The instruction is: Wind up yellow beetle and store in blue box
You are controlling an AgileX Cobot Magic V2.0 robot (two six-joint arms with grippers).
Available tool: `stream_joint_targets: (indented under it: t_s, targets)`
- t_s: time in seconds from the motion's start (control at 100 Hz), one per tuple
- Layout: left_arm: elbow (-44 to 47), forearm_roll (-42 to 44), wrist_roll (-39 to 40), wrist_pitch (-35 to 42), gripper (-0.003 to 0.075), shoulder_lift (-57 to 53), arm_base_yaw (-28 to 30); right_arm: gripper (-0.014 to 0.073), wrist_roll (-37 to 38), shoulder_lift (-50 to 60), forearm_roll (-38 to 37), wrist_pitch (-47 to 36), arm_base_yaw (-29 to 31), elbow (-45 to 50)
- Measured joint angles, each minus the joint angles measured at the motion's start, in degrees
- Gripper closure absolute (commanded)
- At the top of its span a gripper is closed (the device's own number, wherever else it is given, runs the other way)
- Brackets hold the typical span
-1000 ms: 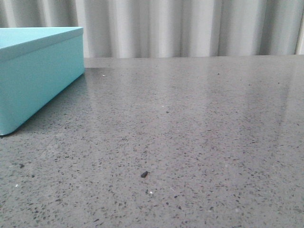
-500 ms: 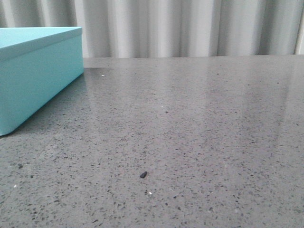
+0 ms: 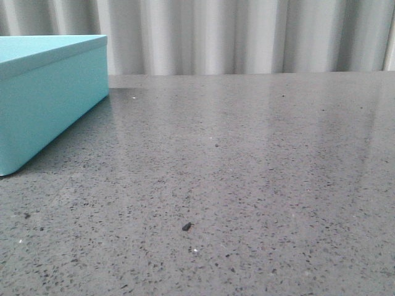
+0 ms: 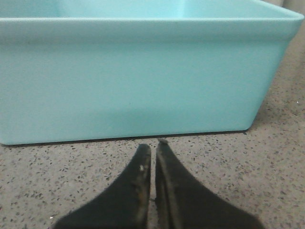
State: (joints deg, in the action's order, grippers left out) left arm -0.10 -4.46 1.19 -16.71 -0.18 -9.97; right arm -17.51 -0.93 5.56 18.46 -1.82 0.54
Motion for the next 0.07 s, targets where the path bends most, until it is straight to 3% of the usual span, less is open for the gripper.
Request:
stream_joint_targets:
  t_s: [0.07]
  targets:
    - [0.0,0.0,0.0,0.0,0.0741,0.0,0.0,0.0635,0.0,0.0,0.0,0.0,0.0,0.0]
